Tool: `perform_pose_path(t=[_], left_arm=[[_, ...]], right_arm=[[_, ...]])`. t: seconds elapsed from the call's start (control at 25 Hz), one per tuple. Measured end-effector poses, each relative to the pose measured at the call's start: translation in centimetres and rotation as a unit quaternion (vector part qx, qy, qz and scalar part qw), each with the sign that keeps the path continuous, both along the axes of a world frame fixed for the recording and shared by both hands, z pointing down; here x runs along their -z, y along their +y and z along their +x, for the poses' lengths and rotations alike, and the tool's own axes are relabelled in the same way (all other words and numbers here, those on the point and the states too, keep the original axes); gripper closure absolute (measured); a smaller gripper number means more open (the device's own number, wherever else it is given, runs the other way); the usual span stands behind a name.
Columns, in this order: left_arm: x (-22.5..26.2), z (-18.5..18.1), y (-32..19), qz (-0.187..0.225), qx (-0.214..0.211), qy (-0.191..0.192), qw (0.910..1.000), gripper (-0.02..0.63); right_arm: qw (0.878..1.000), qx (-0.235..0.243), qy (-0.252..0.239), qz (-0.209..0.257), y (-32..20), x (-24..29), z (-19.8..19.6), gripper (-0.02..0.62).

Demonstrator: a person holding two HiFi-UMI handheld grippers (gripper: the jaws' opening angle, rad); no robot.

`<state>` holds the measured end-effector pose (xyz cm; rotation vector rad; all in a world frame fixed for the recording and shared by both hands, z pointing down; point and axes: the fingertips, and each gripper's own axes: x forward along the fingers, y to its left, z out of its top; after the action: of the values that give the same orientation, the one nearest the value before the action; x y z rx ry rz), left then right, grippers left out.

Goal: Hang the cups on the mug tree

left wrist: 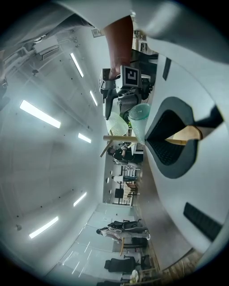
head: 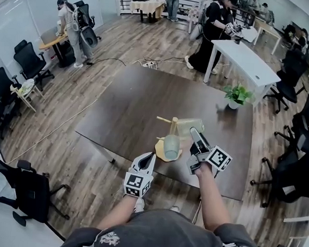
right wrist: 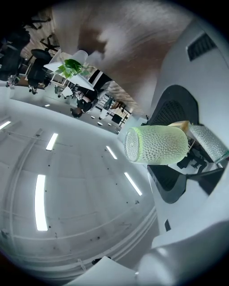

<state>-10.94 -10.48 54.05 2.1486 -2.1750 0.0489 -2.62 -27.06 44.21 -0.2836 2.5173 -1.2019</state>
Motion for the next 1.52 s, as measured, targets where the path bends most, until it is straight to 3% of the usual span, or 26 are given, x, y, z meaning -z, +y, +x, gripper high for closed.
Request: perform_pose_path(t=[0.16,0.28,0.52,0.76,1.04,1.24,1.52], left_arm=[[0.1,0.2,-0.2,0.001,0.003,-0.001,1.0,0.6],[0.3,0.5,-0.4,0.003,0.006,0.0,1.0,0.6],[1.0,1.1,-1.0,0.01,0.028,0.001,0.9995,0.6],[0.4,3.7,0.2,0.005,0.043,0.002,0.9991,0.6],[0.1,4.5,1.5,0.0,0.049,-0.001,0.9988,0.6],[0.3,4.1,3.5,-0.002,0.04,0.001,0.9992,0.6],[1.6,5.2,6.5,0.022,-0.004,0.01,0.9997,0.6]], right_arm=[[1.0,-0.011,-0.002,0.004,0.1,0.2,0.3,0.305],[0.998,-0.047,0.042,-0.001,-0.4,-1.1,2.1,0.304],[0.989,-0.078,0.106,0.073,0.0,-1.9,5.7,0.305],[0.958,-0.078,0.193,0.195,4.8,-4.0,8.6,0.316],[0.91,-0.116,0.245,0.314,8.0,-3.2,10.0,0.501],[0.89,-0.136,0.281,0.333,10.6,-4.1,10.3,0.564],[0.864,-0.15,0.326,0.352,15.6,-4.4,9.9,0.569]])
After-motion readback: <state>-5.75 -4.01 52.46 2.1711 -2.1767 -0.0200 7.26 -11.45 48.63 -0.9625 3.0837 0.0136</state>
